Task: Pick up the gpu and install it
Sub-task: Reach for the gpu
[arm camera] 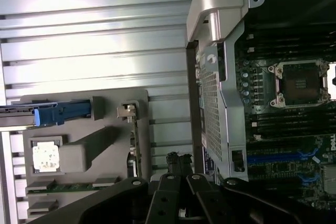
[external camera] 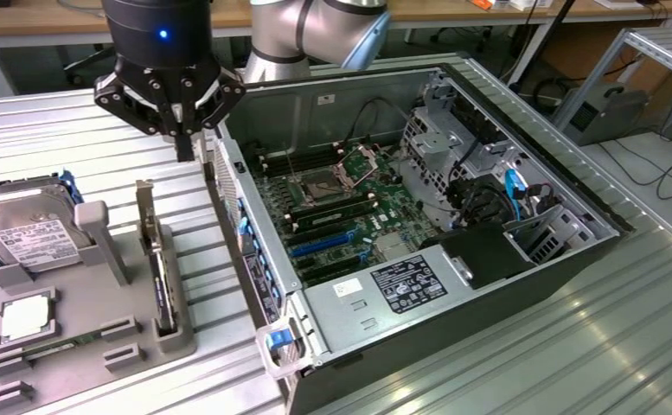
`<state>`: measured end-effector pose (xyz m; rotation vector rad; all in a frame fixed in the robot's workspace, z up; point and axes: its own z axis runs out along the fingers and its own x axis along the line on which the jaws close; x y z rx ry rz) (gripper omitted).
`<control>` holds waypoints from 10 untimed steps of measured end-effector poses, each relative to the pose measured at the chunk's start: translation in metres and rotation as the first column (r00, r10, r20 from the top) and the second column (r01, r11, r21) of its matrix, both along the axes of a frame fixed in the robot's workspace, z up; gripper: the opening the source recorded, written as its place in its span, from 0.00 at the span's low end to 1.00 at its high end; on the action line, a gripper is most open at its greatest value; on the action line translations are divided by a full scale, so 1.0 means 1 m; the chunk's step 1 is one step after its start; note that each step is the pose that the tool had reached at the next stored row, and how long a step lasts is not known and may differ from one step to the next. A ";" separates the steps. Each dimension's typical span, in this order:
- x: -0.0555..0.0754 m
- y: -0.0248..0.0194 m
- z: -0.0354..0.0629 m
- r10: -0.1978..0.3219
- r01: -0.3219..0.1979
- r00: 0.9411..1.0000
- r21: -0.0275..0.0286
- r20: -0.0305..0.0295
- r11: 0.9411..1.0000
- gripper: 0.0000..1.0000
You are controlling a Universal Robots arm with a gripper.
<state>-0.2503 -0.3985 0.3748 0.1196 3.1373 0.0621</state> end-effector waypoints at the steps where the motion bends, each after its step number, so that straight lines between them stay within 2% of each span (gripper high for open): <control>1: -0.001 0.0000 -0.0002 0.000 0.000 1.000 0.000 -0.001 1.000 0.11; 10: -0.009 0.0001 -0.0013 0.000 0.000 1.000 0.000 -0.004 1.000 0.11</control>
